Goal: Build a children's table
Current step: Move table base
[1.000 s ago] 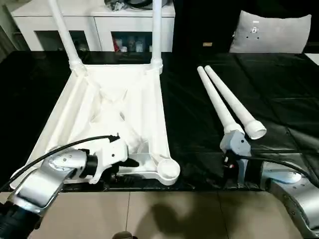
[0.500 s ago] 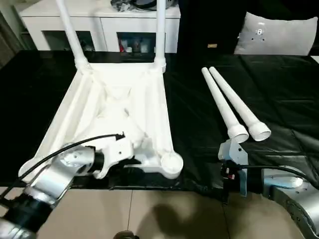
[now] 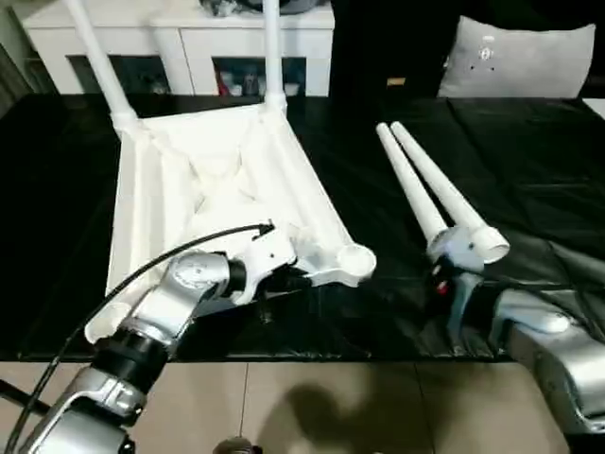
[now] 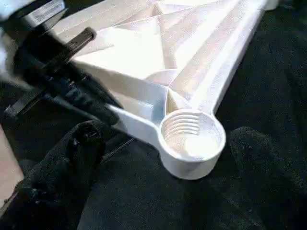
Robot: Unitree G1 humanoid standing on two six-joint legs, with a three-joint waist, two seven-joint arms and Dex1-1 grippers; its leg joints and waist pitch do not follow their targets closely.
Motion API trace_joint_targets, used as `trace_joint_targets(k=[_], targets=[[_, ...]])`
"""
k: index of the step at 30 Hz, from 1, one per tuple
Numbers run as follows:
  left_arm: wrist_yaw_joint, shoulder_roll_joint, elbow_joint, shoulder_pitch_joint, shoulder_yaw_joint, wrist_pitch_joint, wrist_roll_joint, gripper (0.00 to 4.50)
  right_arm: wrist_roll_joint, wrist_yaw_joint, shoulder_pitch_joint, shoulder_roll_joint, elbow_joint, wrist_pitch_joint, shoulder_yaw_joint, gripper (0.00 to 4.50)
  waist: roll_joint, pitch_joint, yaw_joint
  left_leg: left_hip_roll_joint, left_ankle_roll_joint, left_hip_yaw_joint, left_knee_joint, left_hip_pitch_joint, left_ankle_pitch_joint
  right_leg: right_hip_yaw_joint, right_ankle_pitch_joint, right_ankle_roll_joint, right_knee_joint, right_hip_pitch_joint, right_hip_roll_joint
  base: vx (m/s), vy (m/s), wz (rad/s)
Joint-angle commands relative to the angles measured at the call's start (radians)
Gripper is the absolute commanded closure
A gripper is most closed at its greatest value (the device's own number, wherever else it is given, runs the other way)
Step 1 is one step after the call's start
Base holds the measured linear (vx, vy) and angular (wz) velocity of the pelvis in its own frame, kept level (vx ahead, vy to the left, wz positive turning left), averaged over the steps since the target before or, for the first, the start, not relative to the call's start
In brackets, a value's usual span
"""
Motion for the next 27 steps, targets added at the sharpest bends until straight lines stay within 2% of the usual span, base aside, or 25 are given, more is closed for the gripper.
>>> trace_joint_targets(k=[1,2,3,4,5,6,7,9,10,12,13,14,15,16,17,18,19,22,23,24,27], targets=[[0.025,-0.009,-0.011,-0.016,0.005,-0.006,0.001,4.47,-0.012,-0.044,-0.025,0.01,0.015,-0.005,-0.016,0.0,-0.009,-0.078,0.008,0.031,0.055,0.002,-0.052,0.004,0.008,0.039,0.216,-0.241,-0.058,0.062,-0.071,0.0,0.0,0.0],[0.024,-0.016,-0.013,-0.013,0.003,-0.015,0.001,4.04,-0.043,-0.089,-0.05,0.029,0.041,-0.026,-0.022,0.0,-0.004,-0.078,0.009,0.033,0.047,0.001,-0.054,0.005,-0.005,0.039,0.189,-0.242,-0.058,0.059,-0.073,0.0,0.0,0.0],[0.025,-0.021,-0.021,-0.006,0.006,-0.017,-0.003,3.93,-0.069,-0.138,-0.074,0.05,0.063,-0.036,-0.031,0.0,-0.005,-0.076,0.006,0.032,0.042,0.003,-0.055,0.004,-0.016,0.038,0.17,-0.242,-0.061,0.057,-0.072,0.0,0.0,0.0],[0.029,-0.024,-0.03,0.001,0.013,-0.022,-0.008,3.93,-0.092,-0.194,-0.102,0.074,0.088,-0.038,-0.041,0.0,0.003,-0.074,0.006,0.034,0.021,0.002,-0.058,0.008,-0.038,0.038,0.127,-0.244,-0.062,0.054,-0.073,0.0,0.0,0.0],[0.023,-0.025,-0.048,0.011,0.02,-0.009,-0.023,3.93,-0.124,-0.25,-0.132,0.09,0.12,-0.042,-0.046,0.0,0.0,-0.074,0.005,0.034,0.008,0.004,-0.059,0.012,-0.062,0.039,0.095,-0.241,-0.067,0.054,-0.071,0.0,0.0,0.0],[0.019,-0.021,-0.075,0.025,0.026,0.002,-0.035,3.87,-0.138,-0.303,-0.17,0.105,0.156,0.003,-0.056,0.0,-0.001,-0.075,0.006,0.037,0.002,0.004,-0.06,0.013,-0.06,0.04,0.094,-0.243,-0.065,0.055,-0.075,0.0,0.0,0.0],[0.02,-0.016,-0.11,0.041,0.036,0.012,-0.044,3.58,-0.144,-0.368,-0.218,0.125,0.196,0.09,-0.072,0.0,0.004,-0.074,0.004,0.033,-0.008,0.004,-0.063,0.013,-0.054,0.039,0.085,-0.245,-0.064,0.054,-0.07,0.0,0.0,0.0],[0.025,-0.009,-0.16,0.06,0.052,0.022,-0.056,3.48,-0.146,-0.412,-0.284,0.139,0.258,0.19,-0.077,0.0,0.001,-0.073,0.003,0.032,-0.015,0.006,-0.063,0.012,-0.059,0.04,0.078,-0.241,-0.065,0.055,-0.069,0.0,0.0,0.0],[0.035,-0.009,-0.181,0.068,0.062,0.026,-0.058,3.48,-0.145,-0.416,-0.313,0.142,0.288,0.217,-0.073,0.0,0.004,-0.071,0.003,0.033,-0.021,0.007,-0.064,0.013,-0.075,0.04,0.06,-0.237,-0.067,0.055,-0.069,0.0,0.0,0.0],[0.035,-0.009,-0.181,0.068,0.062,0.026,-0.058,3.32,-0.145,-0.416,-0.313,0.142,0.288,0.217,-0.073,0.0,0.005,-0.072,0.008,0.034,-0.024,0.01,-0.063,0.015,-0.082,0.042,0.059,-0.226,-0.068,0.053,-0.07,0.0,0.0,0.0],[0.046,-0.003,-0.235,0.084,0.082,0.056,-0.069,3.16,-0.165,-0.422,-0.389,0.142,0.398,0.203,-0.052,0.0,0.002,-0.073,0.01,0.034,-0.024,0.01,-0.063,0.012,-0.073,0.042,0.078,-0.217,-0.066,0.056,-0.07,0.0,0.0,0.0],[0.05,0.0,-0.252,0.089,0.088,0.065,-0.071,3.05,-0.176,-0.424,-0.415,0.141,0.44,0.192,-0.043,0.0,0.003,-0.078,0.005,0.034,-0.034,0.005,-0.063,0.01,-0.069,0.036,0.088,-0.231,-0.057,0.057,-0.074,0.0,0.0,0.0],[0.056,0.007,-0.287,0.1,0.096,0.08,-0.072,3.04,-0.191,-0.429,-0.467,0.142,0.531,0.16,-0.033,0.0,0.001,-0.074,0.0,0.03,-0.035,0.008,-0.065,0.006,-0.069,0.037,0.077,-0.228,-0.063,0.059,-0.07,0.0,0.0,0.0],[0.056,0.007,-0.287,0.1,0.096,0.08,-0.072,3.04,-0.191,-0.429,-0.467,0.142,0.531,0.16,-0.033,0.0,0.005,-0.077,0.004,0.034,-0.042,0.009,-0.062,0.012,-0.074,0.036,0.073,-0.234,-0.061,0.055,-0.074,0.0,0.0,0.0],[0.064,0.015,-0.325,0.112,0.106,0.102,-0.074,3.04,-0.217,-0.437,-0.525,0.144,0.643,0.123,-0.025,0.0,0.005,-0.071,0.003,0.032,-0.04,0.013,-0.061,0.01,-0.088,0.041,0.052,-0.226,-0.068,0.054,-0.069,0.0,0.0,0.0],[0.068,0.018,-0.339,0.118,0.109,0.109,-0.074,3.04,-0.225,-0.44,-0.549,0.145,0.692,0.108,-0.024,0.0,0.007,-0.074,0.002,0.035,-0.044,0.011,-0.061,0.012,-0.095,0.039,0.048,-0.236,-0.062,0.052,-0.075,0.0,0.0,0.0],[0.079,0.029,-0.38,0.136,0.116,0.13,-0.075,3.04,-0.24,-0.45,-0.607,0.151,0.81,0.075,-0.033,0.0,0.008,-0.074,-0.002,0.032,-0.047,0.013,-0.061,0.012,-0.105,0.038,0.034,-0.24,-0.065,0.053,-0.073,0.0,0.0,0.0],[0.084,0.036,-0.403,0.147,0.119,0.142,-0.078,3.04,-0.247,-0.457,-0.637,0.156,0.87,0.06,-0.041,0.0,0.009,-0.072,-0.003,0.032,-0.042,0.015,-0.06,0.009,-0.094,0.038,0.05,-0.245,-0.065,0.052,-0.068,0.0,0.0,0.0],[0.093,0.04,-0.43,0.163,0.124,0.16,-0.08,3.04,-0.25,-0.466,-0.673,0.155,0.938,0.039,-0.051,0.0,0.007,-0.076,0.001,0.031,-0.03,0.016,-0.057,0.009,-0.063,0.038,0.105,-0.241,-0.06,0.054,-0.065,0.0,0.0,0.0],[0.101,0.039,-0.447,0.175,0.127,0.174,-0.08,3.04,-0.255,-0.473,-0.702,0.15,0.995,0.02,-0.056,0.0,0.008,-0.079,0.001,0.032,-0.028,0.015,-0.056,0.009,-0.058,0.037,0.121,-0.247,-0.056,0.054,-0.067,0.0,0.0,0.0],[0.107,0.038,-0.461,0.184,0.129,0.186,-0.079,3.04,-0.257,-0.478,-0.725,0.146,1.039,0.006,-0.058,0.0,0.009,-0.08,0.003,0.032,-0.019,0.016,-0.053,0.007,-0.046,0.035,0.149,-0.26,-0.054,0.053,-0.064,0.0,0.0,0.0]])
